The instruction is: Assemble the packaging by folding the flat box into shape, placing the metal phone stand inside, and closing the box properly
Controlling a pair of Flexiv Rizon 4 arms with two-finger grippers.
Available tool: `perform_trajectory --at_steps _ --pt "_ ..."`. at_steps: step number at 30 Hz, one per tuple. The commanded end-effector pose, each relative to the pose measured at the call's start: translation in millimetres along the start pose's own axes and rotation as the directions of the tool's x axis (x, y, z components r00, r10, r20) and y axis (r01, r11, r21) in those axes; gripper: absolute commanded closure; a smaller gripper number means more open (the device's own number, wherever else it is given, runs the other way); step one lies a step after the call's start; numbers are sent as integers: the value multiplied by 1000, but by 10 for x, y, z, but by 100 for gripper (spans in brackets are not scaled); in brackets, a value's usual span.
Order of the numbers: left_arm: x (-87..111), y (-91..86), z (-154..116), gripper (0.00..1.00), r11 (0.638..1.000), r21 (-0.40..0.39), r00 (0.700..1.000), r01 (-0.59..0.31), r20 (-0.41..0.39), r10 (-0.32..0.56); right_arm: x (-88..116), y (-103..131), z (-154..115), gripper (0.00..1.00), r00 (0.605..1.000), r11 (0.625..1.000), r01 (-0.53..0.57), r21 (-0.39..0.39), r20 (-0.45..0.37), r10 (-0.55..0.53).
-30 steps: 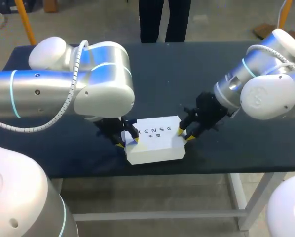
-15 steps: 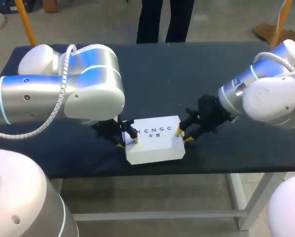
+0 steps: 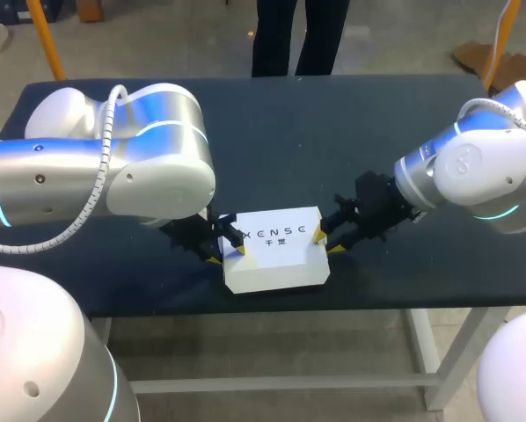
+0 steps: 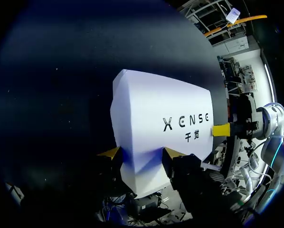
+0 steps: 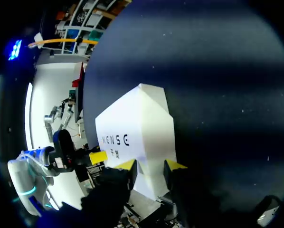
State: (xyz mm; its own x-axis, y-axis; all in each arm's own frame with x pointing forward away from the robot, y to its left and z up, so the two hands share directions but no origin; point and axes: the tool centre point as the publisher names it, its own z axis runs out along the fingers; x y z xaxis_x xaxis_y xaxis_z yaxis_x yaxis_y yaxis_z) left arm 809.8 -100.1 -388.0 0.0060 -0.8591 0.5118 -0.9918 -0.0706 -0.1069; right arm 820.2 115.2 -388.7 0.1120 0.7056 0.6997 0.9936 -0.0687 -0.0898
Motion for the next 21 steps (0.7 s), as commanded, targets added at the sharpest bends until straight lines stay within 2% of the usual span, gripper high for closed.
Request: perform_trajectory --at_steps 1,12,21 --pt "-27 -12 127 43 1000 -3 1000 0 -8 0 -27 17 94 58 1000 1000 -2 20 -24 3" --pt "-36 -40 145 42 1000 -10 1000 10 -13 -10 -81 -16 116 56 998 999 24 41 -56 -22" --pt "-31 -51 163 45 1000 -10 1000 16 -16 -16 -16 17 111 56 997 998 41 48 -65 -38"
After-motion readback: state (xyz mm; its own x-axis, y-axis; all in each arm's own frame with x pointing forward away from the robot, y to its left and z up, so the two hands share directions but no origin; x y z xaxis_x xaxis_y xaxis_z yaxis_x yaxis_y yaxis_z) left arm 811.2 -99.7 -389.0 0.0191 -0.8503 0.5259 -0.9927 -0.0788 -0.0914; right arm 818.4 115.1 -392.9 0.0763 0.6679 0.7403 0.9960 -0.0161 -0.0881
